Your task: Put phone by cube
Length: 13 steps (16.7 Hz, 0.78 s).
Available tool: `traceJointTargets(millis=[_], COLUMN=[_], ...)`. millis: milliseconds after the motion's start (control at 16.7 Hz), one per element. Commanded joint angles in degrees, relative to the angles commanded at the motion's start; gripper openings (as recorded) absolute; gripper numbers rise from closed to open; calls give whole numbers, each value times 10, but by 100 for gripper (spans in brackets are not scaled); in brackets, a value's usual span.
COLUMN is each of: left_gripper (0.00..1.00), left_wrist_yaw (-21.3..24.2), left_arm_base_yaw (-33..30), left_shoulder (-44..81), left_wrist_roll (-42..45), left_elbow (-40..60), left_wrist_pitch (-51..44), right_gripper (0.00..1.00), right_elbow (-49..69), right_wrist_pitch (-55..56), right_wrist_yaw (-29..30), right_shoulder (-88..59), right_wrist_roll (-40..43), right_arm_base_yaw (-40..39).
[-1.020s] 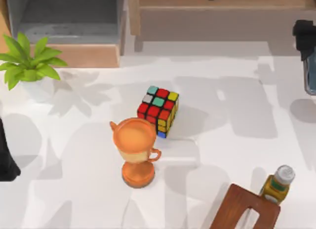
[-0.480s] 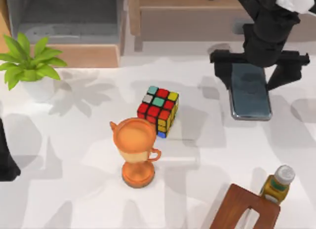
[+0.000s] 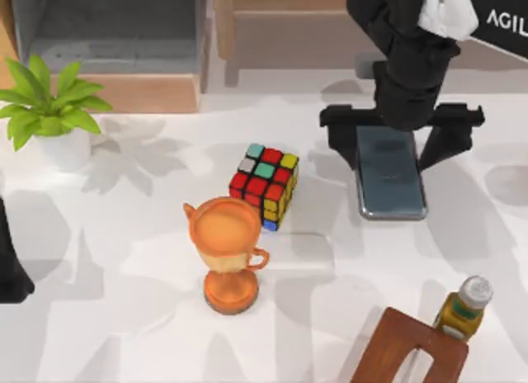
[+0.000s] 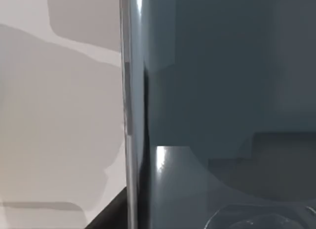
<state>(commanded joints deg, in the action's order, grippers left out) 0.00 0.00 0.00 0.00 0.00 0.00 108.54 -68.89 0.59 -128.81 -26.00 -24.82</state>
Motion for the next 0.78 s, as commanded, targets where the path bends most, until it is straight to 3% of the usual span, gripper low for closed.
traceJointTargets(millis=[780], left_gripper=[100], left_wrist_yaw=[0], left_arm_base_yaw=[0], left_shoulder=[0], left_wrist_roll=[0], left_elbow=[0], left_wrist_pitch=[0], right_gripper=[0], right_elbow=[13], right_wrist_pitch=[9], right_wrist_yaw=[0], right_shoulder=[18], right_wrist_roll=[-2], right_arm_base_yaw=[2])
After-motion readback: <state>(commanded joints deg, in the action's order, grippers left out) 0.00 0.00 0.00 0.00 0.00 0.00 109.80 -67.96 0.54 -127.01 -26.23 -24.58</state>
